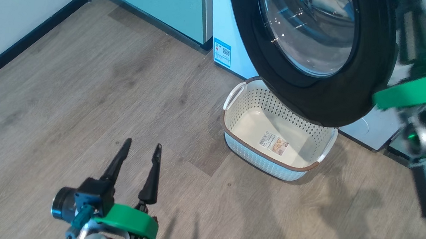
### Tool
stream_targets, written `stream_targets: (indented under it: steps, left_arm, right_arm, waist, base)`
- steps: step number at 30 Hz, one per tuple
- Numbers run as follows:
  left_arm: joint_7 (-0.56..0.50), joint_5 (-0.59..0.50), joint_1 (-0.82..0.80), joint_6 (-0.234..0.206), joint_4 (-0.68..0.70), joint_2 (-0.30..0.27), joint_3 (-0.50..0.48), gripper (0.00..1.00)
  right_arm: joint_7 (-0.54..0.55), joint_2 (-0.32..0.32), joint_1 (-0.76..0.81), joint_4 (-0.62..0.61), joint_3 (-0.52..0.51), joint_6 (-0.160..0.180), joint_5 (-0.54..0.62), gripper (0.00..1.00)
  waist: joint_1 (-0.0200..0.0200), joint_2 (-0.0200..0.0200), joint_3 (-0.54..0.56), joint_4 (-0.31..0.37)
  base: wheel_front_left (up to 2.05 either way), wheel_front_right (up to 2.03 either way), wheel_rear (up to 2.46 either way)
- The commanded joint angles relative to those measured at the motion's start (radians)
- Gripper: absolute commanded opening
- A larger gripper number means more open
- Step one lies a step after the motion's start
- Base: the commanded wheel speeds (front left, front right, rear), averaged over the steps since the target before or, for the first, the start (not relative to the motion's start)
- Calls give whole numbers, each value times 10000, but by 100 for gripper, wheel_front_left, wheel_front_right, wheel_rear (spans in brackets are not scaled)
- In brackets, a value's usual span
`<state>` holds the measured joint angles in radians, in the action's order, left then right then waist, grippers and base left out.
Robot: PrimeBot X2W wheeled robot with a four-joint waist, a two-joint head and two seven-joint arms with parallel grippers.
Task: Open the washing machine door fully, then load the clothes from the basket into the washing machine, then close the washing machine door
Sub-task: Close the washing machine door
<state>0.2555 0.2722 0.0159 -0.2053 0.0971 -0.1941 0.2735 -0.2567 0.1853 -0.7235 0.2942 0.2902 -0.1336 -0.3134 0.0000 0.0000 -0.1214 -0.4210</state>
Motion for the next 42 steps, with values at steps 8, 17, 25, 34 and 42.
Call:
stream_targets:
  steps: [8, 17, 25, 34, 42]
  left_arm:
    - [62, -246, -416, 73, 456, 179, -681, 100]
    - [62, -408, -556, 242, 479, 470, -879, 100]
    - [62, -545, -582, 432, 413, 711, -1036, 100]
    - [62, -684, -536, 650, 332, 918, -1150, 100]
    - [62, -806, -508, 818, 295, 1038, -1215, 100]
  right_arm:
    - [-50, 137, 849, -194, 1691, 29, -293, 0]
    - [-51, 390, 1028, 843, 2060, 29, -542, 0]
    - [-51, 519, 753, 1472, 1569, 29, -478, 0]
    - [-51, 577, 693, 2031, 906, 29, -428, 0]
    - [-51, 569, 645, 2425, 610, 29, -379, 0]
  waist:
    - [0, 0, -171, -35]
    - [0, 0, -429, -70]
    - [0, 0, -485, -117]
    - [0, 0, -391, -162]
    - [0, 0, -356, -166]
  base:
    - [0, 0, 0]
    - [0, 0, 0]
    - [0, 0, 0]
    - [0, 0, 0]
    - [0, 0, 0]
